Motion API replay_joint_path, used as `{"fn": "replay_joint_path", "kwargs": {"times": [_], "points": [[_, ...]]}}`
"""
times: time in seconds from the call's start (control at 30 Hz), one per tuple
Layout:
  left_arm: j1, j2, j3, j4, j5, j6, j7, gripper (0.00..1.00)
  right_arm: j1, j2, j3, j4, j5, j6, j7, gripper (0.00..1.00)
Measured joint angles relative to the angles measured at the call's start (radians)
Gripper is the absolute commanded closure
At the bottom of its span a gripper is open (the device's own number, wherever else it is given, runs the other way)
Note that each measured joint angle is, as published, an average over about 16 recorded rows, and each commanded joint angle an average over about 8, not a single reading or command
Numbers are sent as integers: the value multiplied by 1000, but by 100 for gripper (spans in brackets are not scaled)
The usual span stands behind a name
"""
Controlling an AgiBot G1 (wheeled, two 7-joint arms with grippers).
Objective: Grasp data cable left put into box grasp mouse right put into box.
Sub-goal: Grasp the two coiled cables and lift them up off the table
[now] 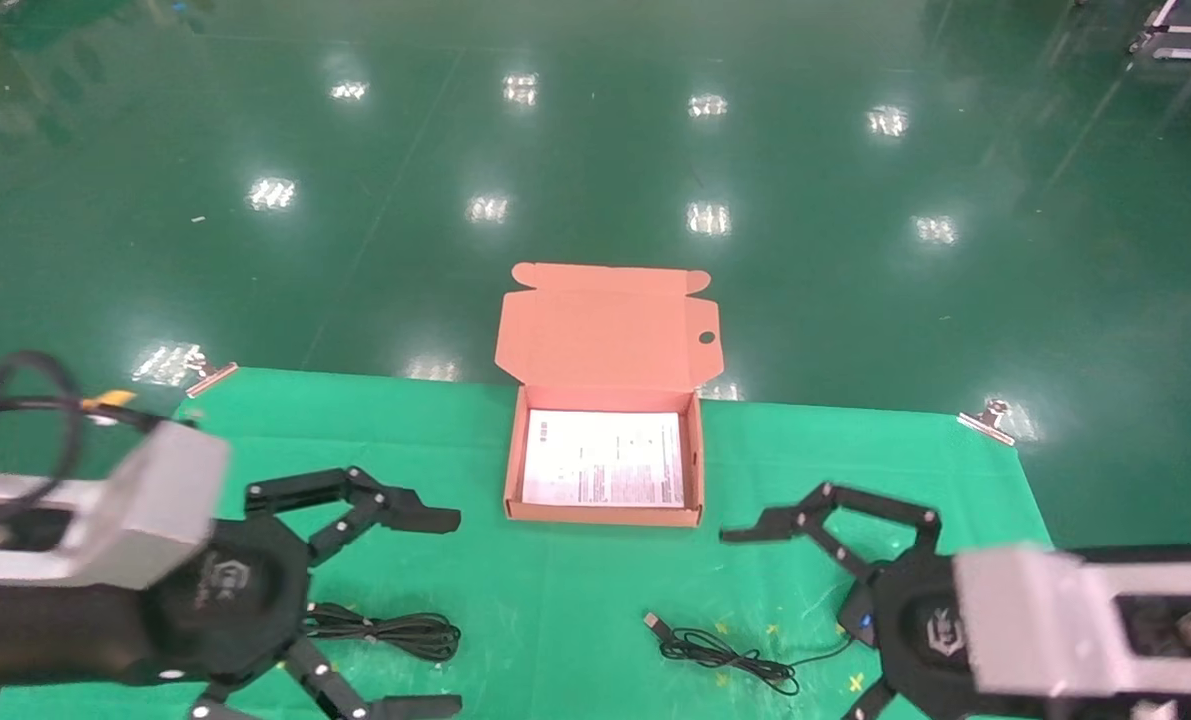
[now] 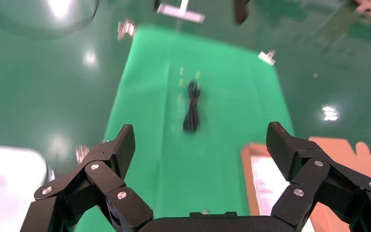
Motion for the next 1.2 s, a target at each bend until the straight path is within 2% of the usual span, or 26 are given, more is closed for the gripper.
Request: {"fn": "replay_joint_path", "kwargs": {"times": [0.37, 0.67, 0.9, 1.2], "points": [[-191, 79, 217, -9, 301, 40, -44, 0, 141, -74, -157, 10, -291, -15, -165, 0], [-286, 158, 409, -2, 550, 22, -64, 0, 180, -139, -271, 11, -486, 23, -258, 0], [-291, 222, 505, 28, 725, -36, -85, 0, 160, -183, -327, 10, -611, 81, -261, 0], [-255, 309, 569, 124, 886, -133, -89, 0, 108, -235, -376, 3, -758, 164, -193, 0]]}}
